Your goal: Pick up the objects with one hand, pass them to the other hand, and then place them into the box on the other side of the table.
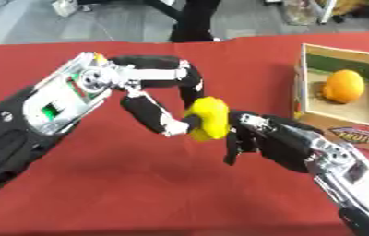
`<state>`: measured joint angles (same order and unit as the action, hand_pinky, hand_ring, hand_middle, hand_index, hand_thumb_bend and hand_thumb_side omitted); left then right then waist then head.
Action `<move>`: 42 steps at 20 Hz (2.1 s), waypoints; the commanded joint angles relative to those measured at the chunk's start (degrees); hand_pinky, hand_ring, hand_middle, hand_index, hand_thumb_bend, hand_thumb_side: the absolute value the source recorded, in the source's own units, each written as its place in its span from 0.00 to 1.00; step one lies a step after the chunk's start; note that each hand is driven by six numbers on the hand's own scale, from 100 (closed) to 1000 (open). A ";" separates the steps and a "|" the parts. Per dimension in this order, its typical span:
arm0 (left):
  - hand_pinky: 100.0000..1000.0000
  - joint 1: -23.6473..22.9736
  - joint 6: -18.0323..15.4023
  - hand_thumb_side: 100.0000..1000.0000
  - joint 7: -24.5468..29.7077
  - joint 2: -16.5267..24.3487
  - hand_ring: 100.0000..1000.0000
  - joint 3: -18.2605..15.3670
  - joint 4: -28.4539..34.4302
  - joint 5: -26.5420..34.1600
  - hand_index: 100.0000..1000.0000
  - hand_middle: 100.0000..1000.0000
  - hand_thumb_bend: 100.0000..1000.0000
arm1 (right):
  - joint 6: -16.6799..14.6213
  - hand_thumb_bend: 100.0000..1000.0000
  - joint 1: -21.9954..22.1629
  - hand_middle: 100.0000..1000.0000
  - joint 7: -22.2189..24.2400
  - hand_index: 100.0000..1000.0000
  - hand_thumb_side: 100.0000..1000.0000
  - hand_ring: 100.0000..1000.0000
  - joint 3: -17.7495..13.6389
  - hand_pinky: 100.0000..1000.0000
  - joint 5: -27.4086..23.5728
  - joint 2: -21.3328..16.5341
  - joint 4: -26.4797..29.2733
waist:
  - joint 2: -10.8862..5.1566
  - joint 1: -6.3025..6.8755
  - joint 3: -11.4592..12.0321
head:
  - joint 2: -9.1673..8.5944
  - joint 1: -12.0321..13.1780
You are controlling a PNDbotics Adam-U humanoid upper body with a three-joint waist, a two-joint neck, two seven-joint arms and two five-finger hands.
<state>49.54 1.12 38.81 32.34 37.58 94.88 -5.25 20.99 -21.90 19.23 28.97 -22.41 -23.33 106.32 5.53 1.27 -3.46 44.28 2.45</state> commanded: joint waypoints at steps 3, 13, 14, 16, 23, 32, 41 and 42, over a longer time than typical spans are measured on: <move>0.68 1.58 0.46 0.16 2.31 0.04 0.57 -0.44 -0.13 -1.02 0.60 0.52 0.00 | -1.99 0.00 -0.79 0.37 4.19 1.00 0.83 0.43 -0.29 0.60 -3.84 -0.74 2.15 | -0.85 0.03 -0.07 | -0.16 0.18; 0.69 2.08 -0.69 0.16 4.44 -0.55 0.59 -0.22 -0.92 -3.38 0.63 0.55 0.00 | -5.23 0.00 -1.02 0.37 13.35 1.00 0.76 0.43 -0.89 0.62 -6.32 -1.02 4.01 | -0.83 0.07 -0.42 | -0.16 0.18; 0.70 2.09 -0.80 0.16 4.43 -0.59 0.59 -0.23 -0.93 -3.49 0.63 0.55 0.00 | -5.18 0.00 -1.03 0.37 13.54 1.00 0.75 0.43 -0.93 0.62 -6.26 -1.04 3.97 | -0.83 0.07 -0.43 | -0.16 0.16; 0.70 2.12 -0.93 0.16 4.42 -0.64 0.60 -0.22 -0.94 -3.62 0.63 0.56 0.00 | -5.00 0.00 -1.13 0.36 13.60 1.00 0.73 0.42 -0.99 0.61 -5.91 -1.12 3.97 | -0.85 0.07 -0.42 | -0.16 0.09; 0.69 2.21 -1.16 0.16 4.29 -0.82 0.59 -0.35 -0.79 -3.89 0.63 0.55 0.00 | -3.30 0.00 -1.38 0.33 10.78 0.84 0.63 0.40 -1.05 0.60 -2.07 -1.35 3.80 | -0.93 0.01 -0.25 | -0.16 -0.04; 0.69 2.26 -0.94 0.16 4.33 -0.88 0.58 -0.50 -0.53 -3.53 0.62 0.54 0.00 | 0.05 0.00 -1.71 0.33 7.95 0.85 0.77 0.40 -0.91 0.60 3.85 -1.53 4.17 | -1.02 -0.05 0.00 | -0.16 -0.19; 0.69 2.27 -0.54 0.16 4.58 -0.98 0.58 -0.56 -0.35 -3.19 0.62 0.54 0.00 | 2.04 0.00 -1.80 0.30 7.27 0.71 0.57 0.40 -0.80 0.60 6.89 -1.37 4.11 | -1.03 -0.09 0.10 | -0.16 -0.32; 0.69 2.26 -0.51 0.16 4.60 -0.99 0.58 -0.57 -0.37 -3.19 0.62 0.54 0.00 | 2.06 0.00 -1.79 0.29 7.28 0.66 0.50 0.39 -0.79 0.60 6.74 -1.35 4.11 | -1.03 -0.09 0.09 | -0.16 -0.30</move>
<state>50.50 0.38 43.51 30.84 37.65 93.85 -8.63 22.93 -22.89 26.48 28.28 -15.67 -24.09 108.80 5.53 1.27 -3.45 44.28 2.27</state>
